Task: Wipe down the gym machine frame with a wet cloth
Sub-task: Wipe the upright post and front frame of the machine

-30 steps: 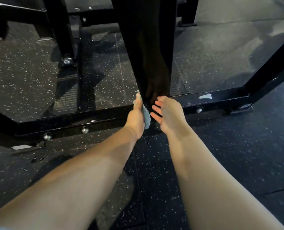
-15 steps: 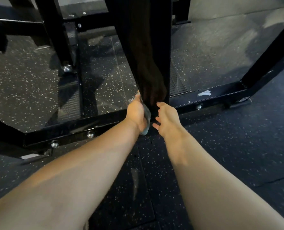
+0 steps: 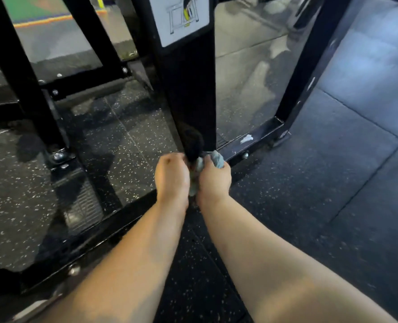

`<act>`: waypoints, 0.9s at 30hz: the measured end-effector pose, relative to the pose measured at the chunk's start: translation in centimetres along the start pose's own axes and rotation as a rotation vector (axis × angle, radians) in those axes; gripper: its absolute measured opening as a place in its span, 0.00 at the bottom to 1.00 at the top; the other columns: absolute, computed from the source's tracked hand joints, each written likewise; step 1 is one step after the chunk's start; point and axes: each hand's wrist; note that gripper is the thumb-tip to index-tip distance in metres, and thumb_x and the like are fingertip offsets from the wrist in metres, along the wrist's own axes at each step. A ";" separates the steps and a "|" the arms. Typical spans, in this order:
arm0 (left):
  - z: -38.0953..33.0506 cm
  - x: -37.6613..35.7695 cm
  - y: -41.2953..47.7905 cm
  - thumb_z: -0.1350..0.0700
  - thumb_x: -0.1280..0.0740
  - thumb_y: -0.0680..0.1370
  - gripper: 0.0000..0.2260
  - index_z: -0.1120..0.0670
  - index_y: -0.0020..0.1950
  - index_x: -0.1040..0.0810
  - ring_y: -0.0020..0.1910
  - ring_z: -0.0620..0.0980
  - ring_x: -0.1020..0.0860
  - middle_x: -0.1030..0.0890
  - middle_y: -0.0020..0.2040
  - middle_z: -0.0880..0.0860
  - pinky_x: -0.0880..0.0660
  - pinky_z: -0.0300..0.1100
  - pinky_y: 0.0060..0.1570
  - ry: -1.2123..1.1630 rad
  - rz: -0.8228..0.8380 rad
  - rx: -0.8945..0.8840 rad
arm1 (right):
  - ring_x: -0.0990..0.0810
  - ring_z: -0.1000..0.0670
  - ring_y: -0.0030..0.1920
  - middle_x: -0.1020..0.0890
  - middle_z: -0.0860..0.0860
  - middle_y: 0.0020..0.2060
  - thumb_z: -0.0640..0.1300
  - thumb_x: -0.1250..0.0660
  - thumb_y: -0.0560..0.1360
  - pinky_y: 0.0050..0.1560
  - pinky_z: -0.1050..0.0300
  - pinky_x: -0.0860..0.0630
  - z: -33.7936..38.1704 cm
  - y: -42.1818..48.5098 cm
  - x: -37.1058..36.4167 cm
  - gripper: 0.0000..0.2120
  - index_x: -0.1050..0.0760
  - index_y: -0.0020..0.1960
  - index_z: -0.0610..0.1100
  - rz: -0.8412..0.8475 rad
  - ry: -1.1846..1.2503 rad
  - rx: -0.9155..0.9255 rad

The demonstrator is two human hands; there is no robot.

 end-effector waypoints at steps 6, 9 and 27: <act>-4.1 1.6 -1.4 0.53 0.41 0.79 0.11 0.52 0.47 0.19 0.45 0.47 0.19 0.17 0.40 0.46 0.24 0.39 0.45 -0.266 0.225 -0.034 | 0.34 0.48 0.70 0.35 0.47 0.72 0.56 0.50 0.82 0.66 0.50 0.31 1.5 -2.8 -4.3 0.25 0.43 0.76 0.47 0.107 0.107 0.161; -4.4 2.3 -1.0 0.57 0.41 0.78 0.11 0.58 0.48 0.18 0.44 0.50 0.16 0.15 0.44 0.53 0.21 0.39 0.41 -0.357 0.350 0.002 | 0.47 0.51 0.76 0.47 0.53 0.77 0.64 0.48 0.76 0.75 0.45 0.46 1.8 -3.1 -5.2 0.33 0.54 0.77 0.57 0.128 0.066 0.309; -4.4 1.2 -2.4 0.53 0.42 0.80 0.11 0.45 0.54 0.20 0.57 0.50 0.22 0.18 0.53 0.46 0.26 0.47 0.59 -0.135 0.021 -0.287 | 0.60 0.54 0.76 0.62 0.56 0.76 0.54 0.51 0.82 0.73 0.54 0.55 1.3 -1.1 -5.0 0.28 0.61 0.77 0.56 0.162 0.054 0.407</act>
Point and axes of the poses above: each hand's wrist, its own y-axis towards the middle knuckle, its own x-axis out of the back of the hand, z = x × y
